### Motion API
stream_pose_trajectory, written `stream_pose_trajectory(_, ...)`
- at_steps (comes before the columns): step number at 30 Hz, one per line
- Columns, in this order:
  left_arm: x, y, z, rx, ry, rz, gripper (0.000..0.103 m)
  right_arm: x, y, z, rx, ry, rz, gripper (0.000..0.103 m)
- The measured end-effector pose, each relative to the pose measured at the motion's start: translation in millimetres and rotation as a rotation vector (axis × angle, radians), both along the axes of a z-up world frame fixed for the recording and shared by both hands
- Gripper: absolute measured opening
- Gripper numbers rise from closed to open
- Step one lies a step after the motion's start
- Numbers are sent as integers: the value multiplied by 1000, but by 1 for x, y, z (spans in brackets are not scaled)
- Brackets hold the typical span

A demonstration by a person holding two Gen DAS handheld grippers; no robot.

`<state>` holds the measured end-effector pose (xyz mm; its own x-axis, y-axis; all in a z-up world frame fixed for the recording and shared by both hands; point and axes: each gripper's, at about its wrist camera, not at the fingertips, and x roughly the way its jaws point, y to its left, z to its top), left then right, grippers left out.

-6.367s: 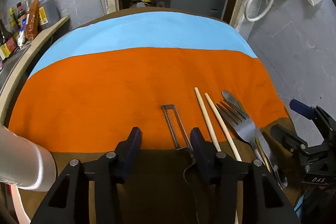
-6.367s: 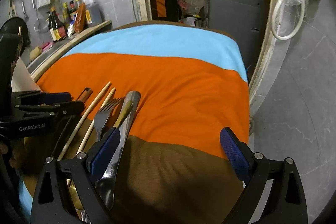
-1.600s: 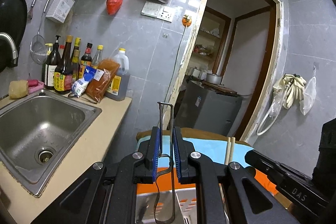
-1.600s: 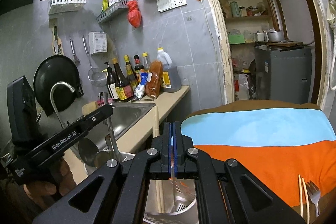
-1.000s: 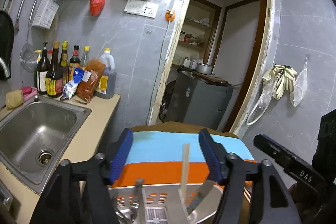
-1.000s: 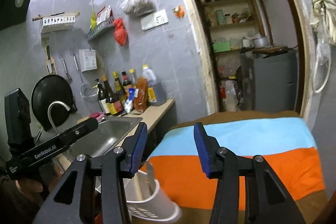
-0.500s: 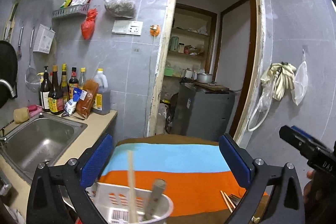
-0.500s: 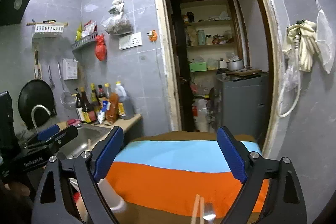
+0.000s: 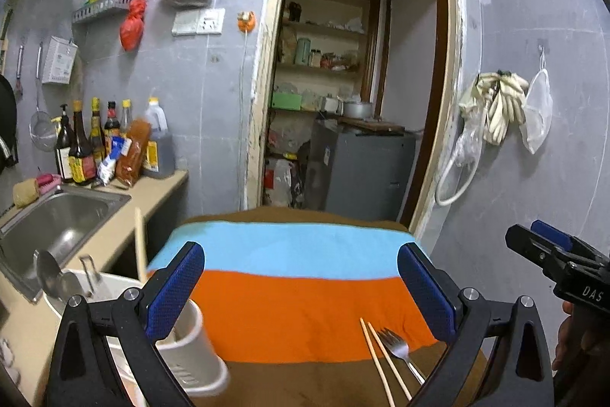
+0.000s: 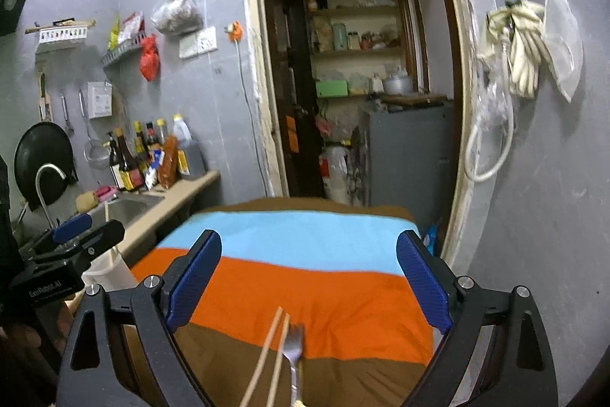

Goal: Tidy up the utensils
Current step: 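Open both tools and move them back toward the chopsticks and forks on the cloth, then grasp a steel fork with the right tool while the left tool grasps a chopstick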

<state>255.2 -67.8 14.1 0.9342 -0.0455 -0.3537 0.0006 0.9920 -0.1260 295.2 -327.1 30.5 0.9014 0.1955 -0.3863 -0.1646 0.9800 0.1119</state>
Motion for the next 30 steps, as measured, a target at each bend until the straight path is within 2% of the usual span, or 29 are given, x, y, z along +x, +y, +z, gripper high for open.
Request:
stream_pose_trajectory(8, 18, -24, -41, 7, 82, -10, 102, 21, -24, -62, 20, 88, 28, 90)
stream_pose_trajectory(13, 32, -33, -73, -1, 160, -50, 102, 33, -28, -105, 37, 172, 59, 89)
stream_pose_trajectory(15, 39, -36, -84, -6, 195, -71, 102, 36, -27, -117, 43, 200, 75, 85)
stream_pose_trajectory(18, 46, -39, -97, -12, 235, -93, 102, 43, -24, -136, 48, 249, 100, 73)
stream_pose_trajectory(24, 61, -44, -125, -60, 341, -171, 80, 54, -15, -162, 68, 316, 163, 46)
stream_pose_trajectory(25, 63, -45, -128, -75, 357, -191, 72, 55, -13, -164, 68, 322, 177, 41)
stream_pose_trajectory(26, 65, -46, -131, -86, 368, -207, 64, 56, -11, -166, 70, 326, 186, 38)
stream_pose_trajectory(30, 70, -49, -142, -118, 412, -254, 49, 59, -4, -170, 79, 336, 226, 35)
